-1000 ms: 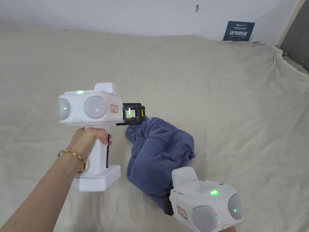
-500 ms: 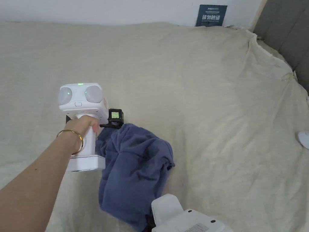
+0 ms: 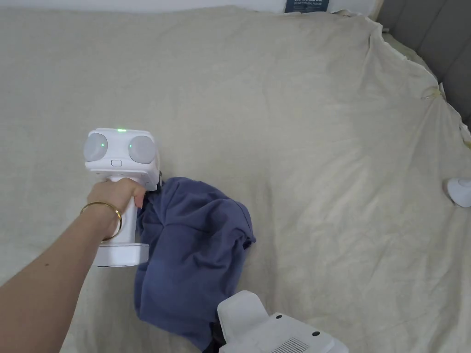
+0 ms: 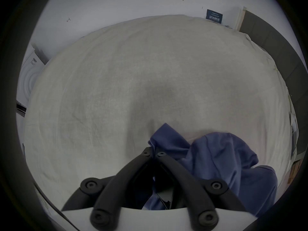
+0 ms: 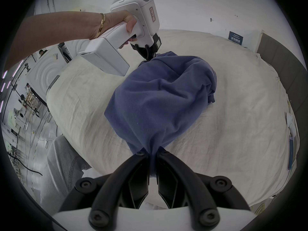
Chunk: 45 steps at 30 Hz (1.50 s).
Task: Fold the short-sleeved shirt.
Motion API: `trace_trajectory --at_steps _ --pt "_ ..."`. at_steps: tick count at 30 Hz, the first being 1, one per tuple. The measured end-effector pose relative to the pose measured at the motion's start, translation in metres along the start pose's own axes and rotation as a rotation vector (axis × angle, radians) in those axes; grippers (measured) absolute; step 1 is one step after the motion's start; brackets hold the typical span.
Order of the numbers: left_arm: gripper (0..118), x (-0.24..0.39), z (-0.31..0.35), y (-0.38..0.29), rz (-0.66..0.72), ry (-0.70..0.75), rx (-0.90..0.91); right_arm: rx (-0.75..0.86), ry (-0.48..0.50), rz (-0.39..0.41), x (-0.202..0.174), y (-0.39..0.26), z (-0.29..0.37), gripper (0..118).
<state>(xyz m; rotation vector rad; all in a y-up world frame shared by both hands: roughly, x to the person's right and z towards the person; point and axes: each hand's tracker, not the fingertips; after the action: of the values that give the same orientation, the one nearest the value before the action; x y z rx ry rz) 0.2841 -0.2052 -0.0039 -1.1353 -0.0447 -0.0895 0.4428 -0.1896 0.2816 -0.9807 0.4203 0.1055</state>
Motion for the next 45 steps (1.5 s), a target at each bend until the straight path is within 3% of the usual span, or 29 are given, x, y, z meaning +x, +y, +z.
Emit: trace_trajectory --at_steps 7,10,15,20,27,38,45 --pt "0 -0.033 0.077 0.01 0.175 -0.12 0.197 0.062 0.011 -0.021 0.021 0.012 0.032 5" --pt "0 -0.059 0.127 0.02 0.25 -0.165 0.294 0.134 -0.03 -0.03 0.041 0.024 0.06 5" --pt "0 -0.096 0.21 0.025 0.267 -0.124 0.471 0.266 -0.064 -0.111 0.087 0.045 0.119 4" --pt "0 -0.134 0.299 0.015 0.326 -0.12 0.631 0.381 -0.127 -0.143 0.126 0.076 0.188 4" --pt "0 -0.172 0.396 -0.006 0.377 -0.18 0.8 0.529 -0.07 -0.23 0.154 0.116 0.278 4" --pt "0 -0.175 0.497 -0.005 0.368 -0.195 0.971 0.638 -0.153 -0.172 0.142 0.198 0.383 4" --pt "0 -0.164 0.521 0.056 0.349 -0.041 1.016 0.628 -0.366 -0.078 0.129 0.29 0.391 4"
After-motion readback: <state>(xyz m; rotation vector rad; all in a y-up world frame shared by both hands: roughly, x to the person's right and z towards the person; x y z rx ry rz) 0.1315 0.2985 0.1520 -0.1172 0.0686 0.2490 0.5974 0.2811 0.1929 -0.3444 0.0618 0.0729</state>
